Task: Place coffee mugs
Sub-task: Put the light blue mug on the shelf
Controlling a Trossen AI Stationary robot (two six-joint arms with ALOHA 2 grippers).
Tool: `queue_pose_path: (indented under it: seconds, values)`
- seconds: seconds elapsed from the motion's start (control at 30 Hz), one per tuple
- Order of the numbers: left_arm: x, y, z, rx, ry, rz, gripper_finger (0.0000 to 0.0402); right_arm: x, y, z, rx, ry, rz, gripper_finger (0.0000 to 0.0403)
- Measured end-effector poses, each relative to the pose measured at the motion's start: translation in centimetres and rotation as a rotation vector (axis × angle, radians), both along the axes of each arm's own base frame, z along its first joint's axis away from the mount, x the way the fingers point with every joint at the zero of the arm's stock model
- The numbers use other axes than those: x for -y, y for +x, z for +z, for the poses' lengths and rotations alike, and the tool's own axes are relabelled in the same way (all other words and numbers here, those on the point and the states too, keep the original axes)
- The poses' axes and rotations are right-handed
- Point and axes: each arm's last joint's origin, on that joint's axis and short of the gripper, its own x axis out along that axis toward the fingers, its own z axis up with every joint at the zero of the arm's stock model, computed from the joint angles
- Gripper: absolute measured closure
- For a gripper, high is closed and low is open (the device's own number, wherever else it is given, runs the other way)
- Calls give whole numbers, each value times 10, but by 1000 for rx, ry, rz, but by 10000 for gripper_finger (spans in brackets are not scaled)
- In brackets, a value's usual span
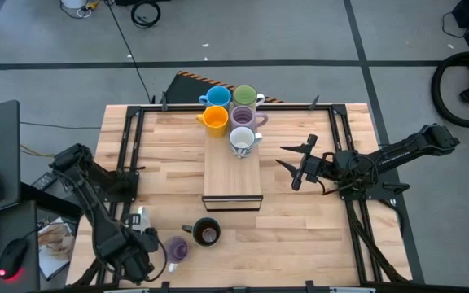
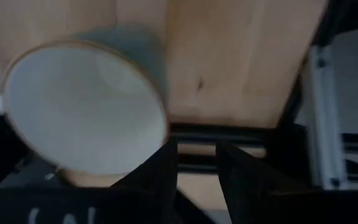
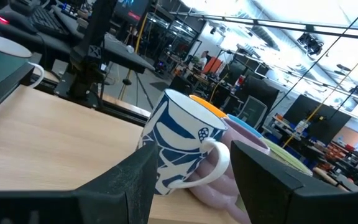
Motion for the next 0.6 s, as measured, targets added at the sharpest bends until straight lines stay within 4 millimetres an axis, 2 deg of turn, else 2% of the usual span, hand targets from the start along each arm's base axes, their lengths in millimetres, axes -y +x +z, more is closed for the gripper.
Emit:
queue_pose_path:
  seconds: [0.43,0.6]
  values:
    - [12,-8,-17,-39,92,-219,286,-1,0,1,10,-2,42,194]
    - [14,-13,-21,-53,148,-254,286,-1,0,1,12,4,44,194]
